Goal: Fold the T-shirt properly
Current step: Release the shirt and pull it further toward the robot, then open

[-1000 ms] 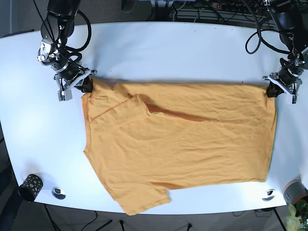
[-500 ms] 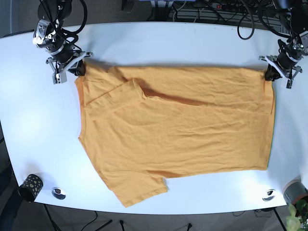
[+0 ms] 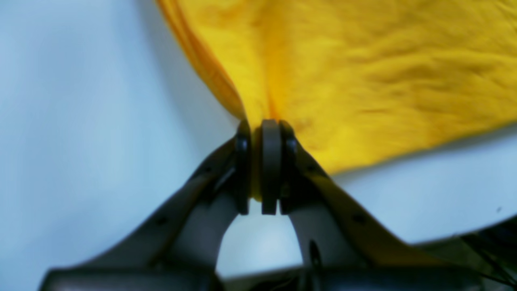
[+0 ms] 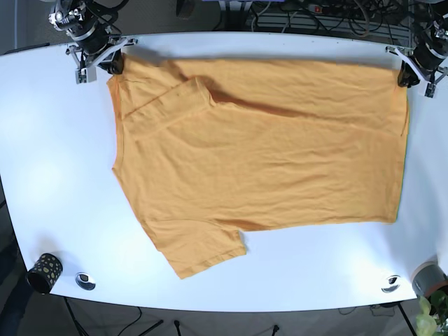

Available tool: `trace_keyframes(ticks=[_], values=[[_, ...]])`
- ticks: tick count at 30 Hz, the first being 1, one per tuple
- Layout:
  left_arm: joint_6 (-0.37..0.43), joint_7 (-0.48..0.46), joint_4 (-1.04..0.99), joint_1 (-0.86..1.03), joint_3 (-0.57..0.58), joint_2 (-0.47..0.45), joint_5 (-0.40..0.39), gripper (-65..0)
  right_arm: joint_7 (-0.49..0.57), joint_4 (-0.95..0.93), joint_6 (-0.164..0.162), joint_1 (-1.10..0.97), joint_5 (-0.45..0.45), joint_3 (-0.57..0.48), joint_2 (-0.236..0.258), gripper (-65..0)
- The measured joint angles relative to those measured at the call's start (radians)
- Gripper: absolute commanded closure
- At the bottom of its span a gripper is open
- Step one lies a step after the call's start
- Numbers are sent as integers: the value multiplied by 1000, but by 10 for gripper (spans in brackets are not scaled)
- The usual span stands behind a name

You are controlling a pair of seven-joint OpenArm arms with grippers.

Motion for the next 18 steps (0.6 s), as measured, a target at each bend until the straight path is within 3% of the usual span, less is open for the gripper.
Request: trace_keyframes(ticks=[2, 9, 13, 16, 18], values=[[3, 8, 1, 9, -8, 0, 6, 0, -2, 5, 35, -19, 1, 10, -5, 0], [2, 81, 8, 8, -61, 2, -2, 0, 1, 7, 106, -38, 3, 97, -41, 0], [2, 83, 8, 5, -60, 2, 1, -12, -11, 7, 109, -42, -1, 95, -52, -16], [2, 84, 8, 3, -58, 2, 2, -161, -9, 7, 108, -42, 1, 95, -54, -166], [2, 83, 11, 3, -58, 2, 3, -321, -10, 7, 105, -42, -2, 98, -66, -287]])
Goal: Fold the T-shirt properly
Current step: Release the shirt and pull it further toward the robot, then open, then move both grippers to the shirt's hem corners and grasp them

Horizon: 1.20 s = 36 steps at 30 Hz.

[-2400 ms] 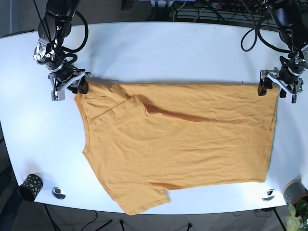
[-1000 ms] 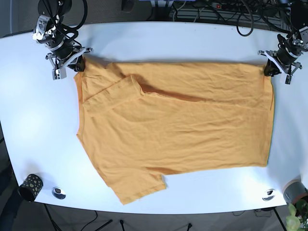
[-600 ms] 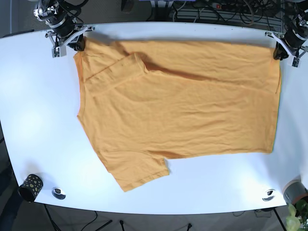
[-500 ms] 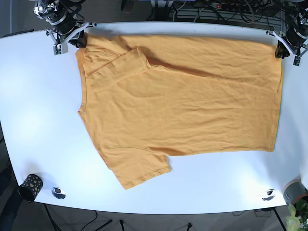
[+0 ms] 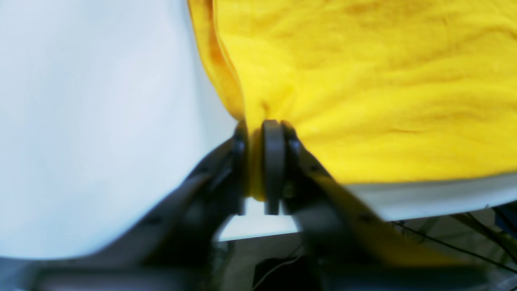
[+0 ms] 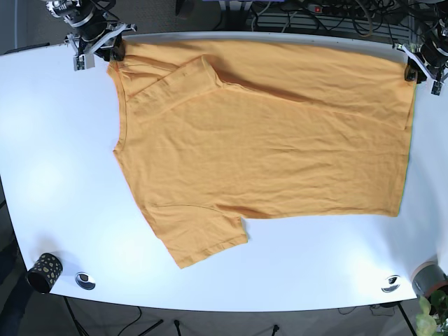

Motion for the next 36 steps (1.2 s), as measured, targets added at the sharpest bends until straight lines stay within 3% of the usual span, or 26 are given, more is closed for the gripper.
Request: trace_keyframes(ticks=[2, 4, 13, 17, 22, 28, 36], values=[[0, 1, 11, 0, -2, 1, 2, -447, -1, 0, 1, -7, -2, -2, -12, -384], [0, 5, 29, 0, -4, 2, 2, -501, 0, 3, 2, -18, 3, -3, -15, -447], [0, 9, 51, 0, -4, 2, -10, -471, 1, 25, 5, -17, 2, -4, -31, -466], [0, 15, 51, -24, -3, 2, -94, -471, -8, 25, 4, 31, -8, -4, -30, -466], [1, 15, 49, -109, 9, 0, -99, -472, 2, 20, 5, 128, -20, -11, 8, -466], [-2, 14, 47, -224, 72, 16, -15, -471, -45, -34, 10, 257, -116, -48, 37, -466], [-6, 19, -37, -433, 76, 105, 169, -471, -72, -149, 11, 469, -190, -68, 69, -466]])
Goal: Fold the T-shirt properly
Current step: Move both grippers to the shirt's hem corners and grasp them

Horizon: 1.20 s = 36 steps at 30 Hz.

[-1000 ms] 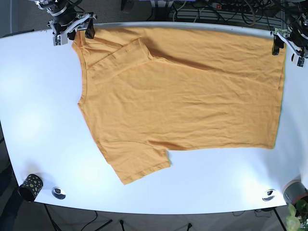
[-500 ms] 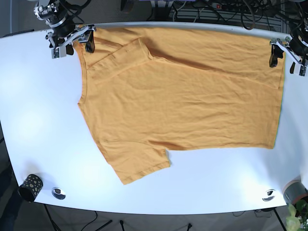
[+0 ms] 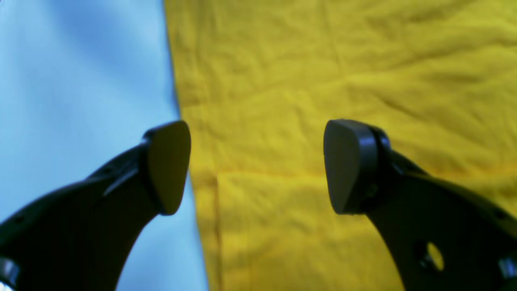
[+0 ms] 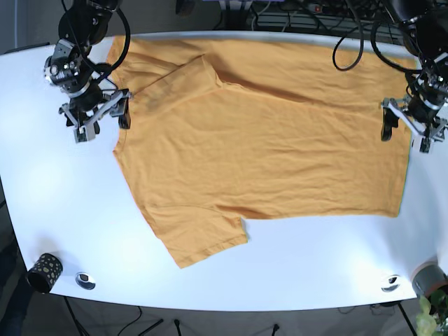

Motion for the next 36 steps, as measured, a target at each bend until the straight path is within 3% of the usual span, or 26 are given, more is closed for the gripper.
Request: trace_keyframes(ticks=[6, 18, 24, 30, 36], values=[[10, -6, -94, -160, 0, 24, 86, -471, -14, -97, 0, 138, -96, -52, 21, -466], [10, -47, -396, -378, -1, 11, 187, -471, -3, -436, 0, 409, -117, -95, 94, -466], [11, -140, -553, -447, -2, -11, 199, -471, 77, -629, 0, 552, -117, -98, 114, -466], [10, -171, -628, -482, -1, -24, 201, -471, 149, -818, -4, 645, -172, -97, 124, -466], [10, -180, -618, -487, -2, -25, 200, -471, 244, -944, -3, 699, -169, -98, 120, -466]])
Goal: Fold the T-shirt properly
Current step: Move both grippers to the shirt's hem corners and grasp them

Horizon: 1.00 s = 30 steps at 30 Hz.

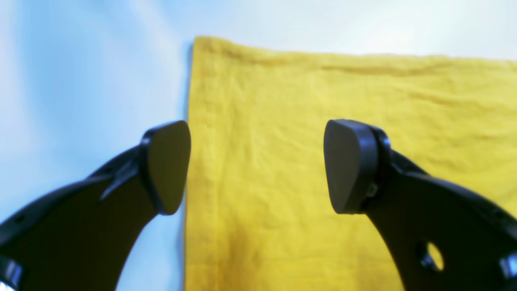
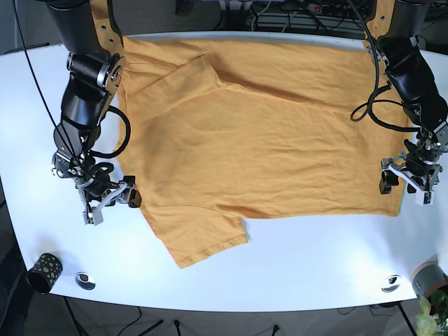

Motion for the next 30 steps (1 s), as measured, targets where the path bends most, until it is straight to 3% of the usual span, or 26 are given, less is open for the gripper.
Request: trace_keyframes(ticks=[9, 14, 18, 20, 23, 26, 30], values=[[0, 0, 0, -1, 1, -51, 0, -472, 60, -97, -6, 30, 1, -5, -39, -466], [0, 3, 0, 0, 0, -67, 0, -472, 97, -98, -15, 32, 11, -133, -69, -466], [0, 3, -4, -3, 2, -73, -1, -476, 121, -98, -34, 29, 14, -152, -94, -455], [0, 3, -8, -13, 0, -81, 0, -478, 127, -98, -53, 29, 19, -152, -98, -406], [0, 2, -60, -49, -1, -93, 0, -500, 136, -99, -71, 28, 18, -152, -97, -279], [0, -3, -158, -98, 3, -109, -3, -557, 144, -102, -75, 24, 7, -152, -93, -159], [38, -3, -282, -158, 44, -128, 2, -579, 144, -104, -75, 24, 0, -153, -90, -62]])
